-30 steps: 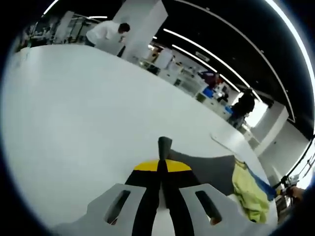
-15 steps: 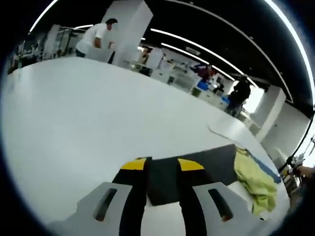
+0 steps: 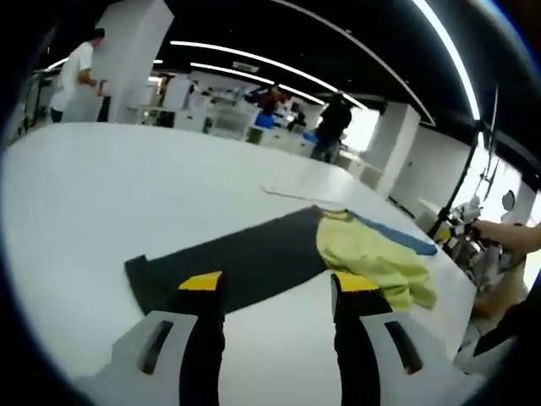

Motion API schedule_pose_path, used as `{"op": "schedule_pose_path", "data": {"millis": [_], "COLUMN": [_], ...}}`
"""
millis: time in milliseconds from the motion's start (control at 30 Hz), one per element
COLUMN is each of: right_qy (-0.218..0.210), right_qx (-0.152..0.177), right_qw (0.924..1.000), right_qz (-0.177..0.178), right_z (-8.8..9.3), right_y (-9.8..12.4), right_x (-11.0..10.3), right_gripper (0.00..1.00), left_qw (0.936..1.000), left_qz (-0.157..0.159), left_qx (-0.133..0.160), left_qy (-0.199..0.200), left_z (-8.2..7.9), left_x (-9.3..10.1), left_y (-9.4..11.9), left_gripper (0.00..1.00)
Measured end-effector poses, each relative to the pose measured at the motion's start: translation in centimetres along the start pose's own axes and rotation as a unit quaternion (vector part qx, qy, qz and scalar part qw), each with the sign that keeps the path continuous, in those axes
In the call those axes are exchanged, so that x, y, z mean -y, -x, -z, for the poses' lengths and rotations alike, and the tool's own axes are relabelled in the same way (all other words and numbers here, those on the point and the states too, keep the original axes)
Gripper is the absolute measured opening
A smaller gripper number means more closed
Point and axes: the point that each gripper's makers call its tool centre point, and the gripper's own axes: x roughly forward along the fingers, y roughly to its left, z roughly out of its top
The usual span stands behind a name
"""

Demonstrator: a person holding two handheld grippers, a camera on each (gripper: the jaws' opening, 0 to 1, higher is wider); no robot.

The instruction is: Fold the garment on the visible template until the final outline fits inside the template.

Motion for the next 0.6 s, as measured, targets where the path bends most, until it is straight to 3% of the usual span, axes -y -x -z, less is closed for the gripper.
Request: {"op": "schedule_pose_path", "data": {"millis": [33, 100, 167, 267, 367, 600], "right_qy": [0.005, 0.015, 0.024, 0.04, 0.051, 0.073], "right_qx": [0.001, 0.001, 0.002, -0.001, -0.006, -0.018], "right_qw": [0.9999, 0.9994, 0.9987, 0.9968, 0.9947, 0.9891], "right_qz": [-0.01, -0.03, -0.045, -0.07, -0.09, -0.127], "right_z": [0.1, 0.3, 0.6, 1.1, 1.9, 3.5], "right_y": [-0.1, -0.2, -0.3, -0.5, -0.8, -1.6], "right_x": [-1.1, -3.0, -4.7, -7.1, -9.0, -12.5], "right_gripper": [0.54, 0.55, 0.55, 0.55, 0.54, 0.52], "left_qw": [0.9998, 0.9995, 0.9978, 0.9956, 0.9945, 0.9878], "left_qz": [0.008, 0.029, 0.036, 0.056, 0.073, 0.101], "left_qx": [-0.018, -0.012, -0.024, -0.036, -0.033, -0.064], "left_qy": [-0.009, -0.008, -0.05, -0.066, -0.067, -0.1], "left_z": [0.6, 0.7, 1.2, 2.1, 2.4, 5.0], "left_x": [0.8, 2.6, 3.8, 6.0, 7.2, 10.1], "left_y": [-0.1, -0.4, -0.7, -1.2, -1.9, -3.5], "left_gripper": [0.5, 0.49, 0.49, 0.48, 0.47, 0.43]}}
